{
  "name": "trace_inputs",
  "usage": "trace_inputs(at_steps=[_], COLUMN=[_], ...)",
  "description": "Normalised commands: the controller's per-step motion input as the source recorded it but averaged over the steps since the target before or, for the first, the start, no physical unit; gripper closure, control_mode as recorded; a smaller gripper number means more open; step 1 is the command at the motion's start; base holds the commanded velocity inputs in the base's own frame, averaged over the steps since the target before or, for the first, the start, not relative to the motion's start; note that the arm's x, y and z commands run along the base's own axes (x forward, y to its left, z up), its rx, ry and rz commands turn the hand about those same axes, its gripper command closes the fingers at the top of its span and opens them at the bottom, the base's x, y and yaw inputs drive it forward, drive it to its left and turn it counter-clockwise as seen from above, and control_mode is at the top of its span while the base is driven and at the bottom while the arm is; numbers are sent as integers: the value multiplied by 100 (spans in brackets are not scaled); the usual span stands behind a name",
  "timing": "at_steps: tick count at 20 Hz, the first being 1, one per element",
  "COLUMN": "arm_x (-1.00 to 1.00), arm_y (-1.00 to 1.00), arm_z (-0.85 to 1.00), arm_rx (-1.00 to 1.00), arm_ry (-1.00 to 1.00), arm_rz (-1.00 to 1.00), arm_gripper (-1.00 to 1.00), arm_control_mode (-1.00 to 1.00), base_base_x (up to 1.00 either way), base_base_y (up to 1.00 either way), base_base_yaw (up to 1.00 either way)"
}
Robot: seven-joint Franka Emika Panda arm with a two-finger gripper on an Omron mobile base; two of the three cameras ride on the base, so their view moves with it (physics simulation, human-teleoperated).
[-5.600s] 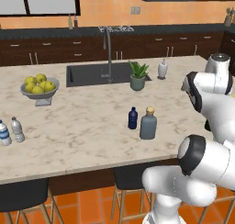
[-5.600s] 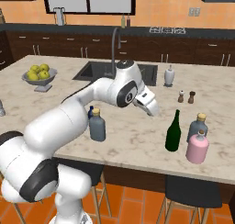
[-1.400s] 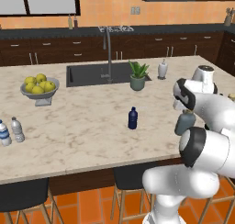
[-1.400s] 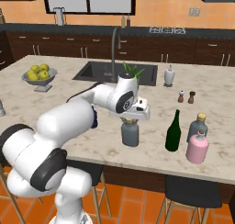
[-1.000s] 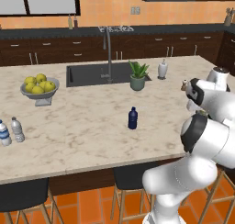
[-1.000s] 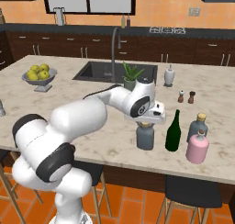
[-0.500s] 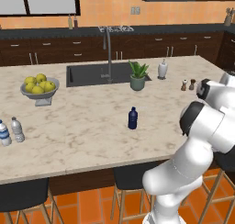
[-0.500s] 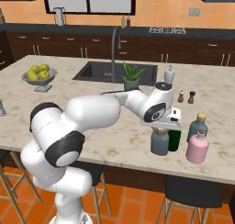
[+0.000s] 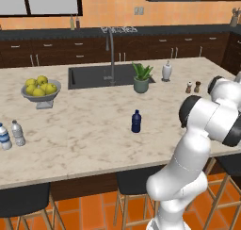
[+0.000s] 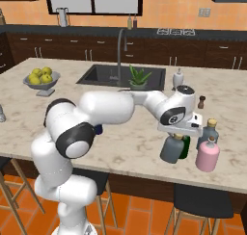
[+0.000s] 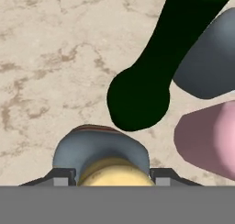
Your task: Move the plastic bottles in the middle to the plastics group, and the glass bottles in the middle to the glass group.
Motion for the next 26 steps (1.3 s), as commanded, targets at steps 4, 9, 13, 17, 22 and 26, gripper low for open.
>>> trace_inputs(at_steps=[4,9,13,17,22,26], arm_x=[-8,-7,-13,-20,0,0], arm_y=[17,38,37,31,8,0], arm_z=[-27,-32,-44,-45,-30,-8], arm_rx=[0,-2,-11,-18,-11,-1], arm_ry=[-1,0,0,0,0,0], arm_rz=[0,0,0,0,0,0], arm_gripper=[100,100,100,-100,-100,-100], arm_control_mode=[-100,-100,-100,-100,-100,-100], base_base_x=[0,0,0,0,0,0], base_base_y=[0,0,0,0,0,0], base_base_yaw=[0,0,0,0,0,0])
